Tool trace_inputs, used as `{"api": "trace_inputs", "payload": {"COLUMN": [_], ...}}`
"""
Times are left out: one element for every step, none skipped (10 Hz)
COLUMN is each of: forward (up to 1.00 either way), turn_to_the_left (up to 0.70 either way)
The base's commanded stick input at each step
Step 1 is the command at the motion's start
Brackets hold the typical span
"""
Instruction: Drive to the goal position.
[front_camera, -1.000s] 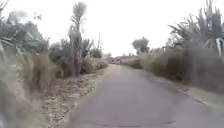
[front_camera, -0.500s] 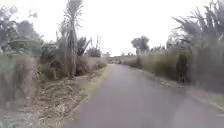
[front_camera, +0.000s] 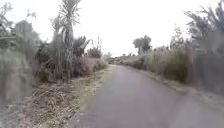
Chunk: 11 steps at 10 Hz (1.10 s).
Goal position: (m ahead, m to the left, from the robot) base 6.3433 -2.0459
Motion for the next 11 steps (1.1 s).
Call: {"api": "trace_inputs", "payload": {"forward": [1.0, 1.0, 1.0, 1.0, 1.0, 1.0, 1.0, 1.0, 1.0, 1.0, 1.0], "turn_to_the_left": [0.0, 0.0, 0.0, 0.0, 0.0, 0.0, 0.0, 0.0, 0.0, 0.0, 0.0]}}
